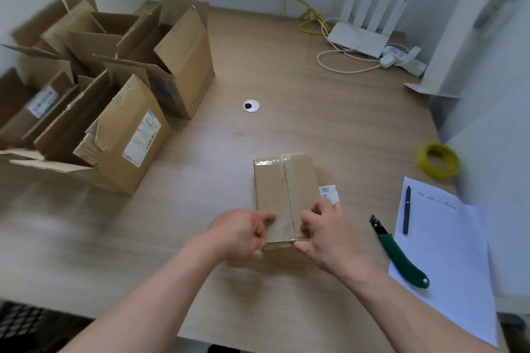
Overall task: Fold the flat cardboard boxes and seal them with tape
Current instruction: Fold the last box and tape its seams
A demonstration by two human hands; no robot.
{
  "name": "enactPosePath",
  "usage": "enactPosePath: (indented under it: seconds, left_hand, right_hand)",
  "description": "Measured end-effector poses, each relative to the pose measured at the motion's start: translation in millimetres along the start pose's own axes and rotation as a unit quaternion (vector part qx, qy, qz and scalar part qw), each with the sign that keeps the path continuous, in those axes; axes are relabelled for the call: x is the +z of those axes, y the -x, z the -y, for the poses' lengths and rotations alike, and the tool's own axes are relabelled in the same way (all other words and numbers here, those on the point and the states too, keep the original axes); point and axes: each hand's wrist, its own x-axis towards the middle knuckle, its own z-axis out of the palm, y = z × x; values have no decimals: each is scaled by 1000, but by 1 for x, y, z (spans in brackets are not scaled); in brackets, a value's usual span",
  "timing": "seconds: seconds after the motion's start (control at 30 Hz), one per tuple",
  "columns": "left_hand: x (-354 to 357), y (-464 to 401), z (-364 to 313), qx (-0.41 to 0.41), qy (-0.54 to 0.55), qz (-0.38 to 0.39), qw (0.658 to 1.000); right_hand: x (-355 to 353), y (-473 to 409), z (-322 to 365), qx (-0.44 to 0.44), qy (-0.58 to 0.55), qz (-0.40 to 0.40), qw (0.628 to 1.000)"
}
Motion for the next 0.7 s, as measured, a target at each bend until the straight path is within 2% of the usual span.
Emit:
enactPosePath:
  seconds: [0.13, 0.33, 0.4, 0.47, 0.5, 0.53, 0.57, 0.63, 0.7]
  left_hand:
    - [0, 0, -2, -12, 10, -8, 1000]
    - [-1, 4, -9, -38, 33, -6, 999]
    - [-8, 10, -13, -53, 90, -16, 994]
    - [-15, 26, -14, -74, 225, -48, 970]
    - [-17, 37, -16, -77, 312, -62, 945]
    - [-17, 47, -20, -76, 394, -72, 913]
    - [-15, 56, -25, -76, 459, -82, 881]
    - [-2, 66, -39, -88, 545, -100, 828]
    - [17, 69, -58, -99, 622, -98, 770]
  right_hand:
    - [-6, -12, -3, 7, -2, 48, 999]
    - [-9, -7, 2, 3, 31, 52, 998]
    - [-24, -2, -2, 26, -15, 85, 996]
    - [-41, 12, -8, 64, -129, 37, 989]
    - [-47, 23, -8, 84, -219, -8, 972]
    - [-52, 37, -5, 105, -328, -36, 938]
    - [-53, 51, 2, 116, -437, -26, 891]
    - [-46, 73, 25, 97, -589, 53, 801]
    - [-34, 86, 45, 80, -652, 92, 748]
